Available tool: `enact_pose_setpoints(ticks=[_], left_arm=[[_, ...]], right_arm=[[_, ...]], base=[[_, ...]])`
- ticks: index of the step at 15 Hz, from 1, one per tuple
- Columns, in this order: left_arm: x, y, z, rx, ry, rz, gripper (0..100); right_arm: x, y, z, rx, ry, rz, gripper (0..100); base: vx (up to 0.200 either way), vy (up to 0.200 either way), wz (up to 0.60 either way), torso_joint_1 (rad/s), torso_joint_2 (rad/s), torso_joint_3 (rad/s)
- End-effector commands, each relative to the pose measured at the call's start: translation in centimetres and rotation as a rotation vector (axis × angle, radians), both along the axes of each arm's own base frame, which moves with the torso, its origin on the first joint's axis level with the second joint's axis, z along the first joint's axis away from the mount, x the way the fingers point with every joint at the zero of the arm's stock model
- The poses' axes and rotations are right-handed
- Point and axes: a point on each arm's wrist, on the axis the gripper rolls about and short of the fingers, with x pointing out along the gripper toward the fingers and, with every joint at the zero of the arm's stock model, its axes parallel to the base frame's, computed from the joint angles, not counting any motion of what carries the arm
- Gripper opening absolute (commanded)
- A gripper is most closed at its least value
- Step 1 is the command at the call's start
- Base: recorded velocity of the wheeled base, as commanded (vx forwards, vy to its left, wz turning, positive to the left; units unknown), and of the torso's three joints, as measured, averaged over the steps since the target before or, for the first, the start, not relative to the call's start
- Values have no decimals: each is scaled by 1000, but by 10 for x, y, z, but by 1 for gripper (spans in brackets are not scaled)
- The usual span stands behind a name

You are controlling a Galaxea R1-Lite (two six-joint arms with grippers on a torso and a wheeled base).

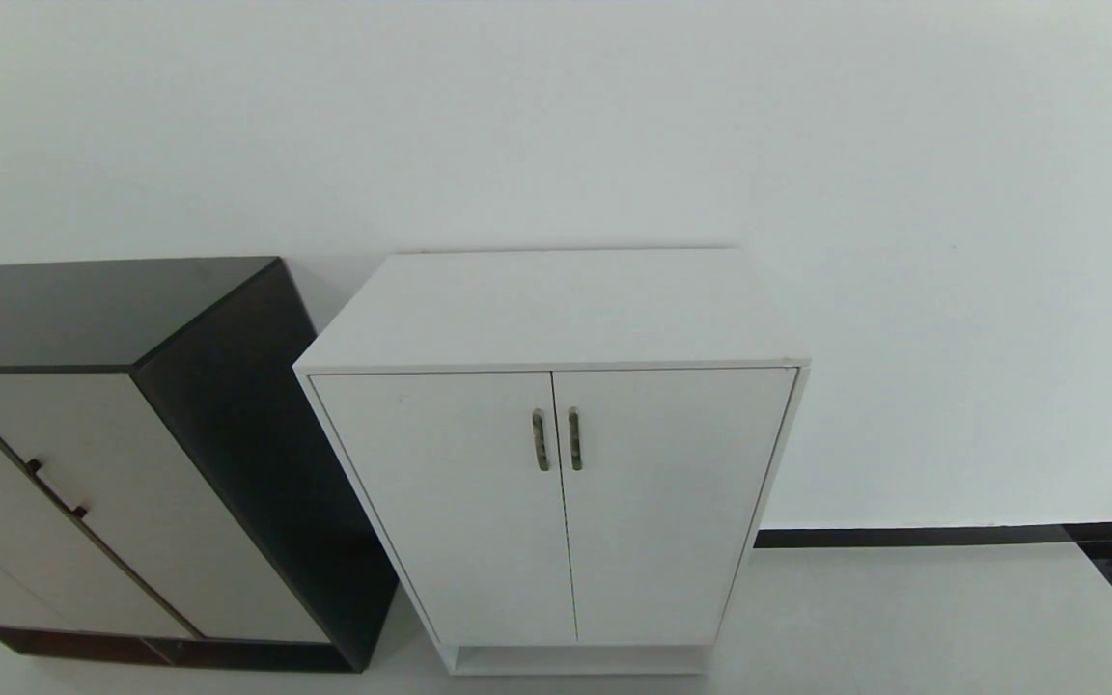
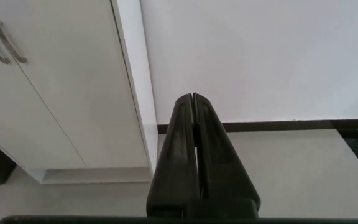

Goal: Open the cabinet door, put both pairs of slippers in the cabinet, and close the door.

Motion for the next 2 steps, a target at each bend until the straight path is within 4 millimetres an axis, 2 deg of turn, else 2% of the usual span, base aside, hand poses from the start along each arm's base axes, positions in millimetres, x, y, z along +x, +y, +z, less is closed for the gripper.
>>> enact_pose_setpoints(ticks=[1, 2], left_arm=[[0, 0, 0, 0, 1, 0, 0], [0, 0, 0, 0, 1, 0, 0]], right_arm=[[0, 0, 0, 0, 1, 1, 0], [0, 0, 0, 0, 1, 1, 0]], base=[[0, 0, 0, 0, 0, 0], [0, 0, 0, 0, 0, 0]])
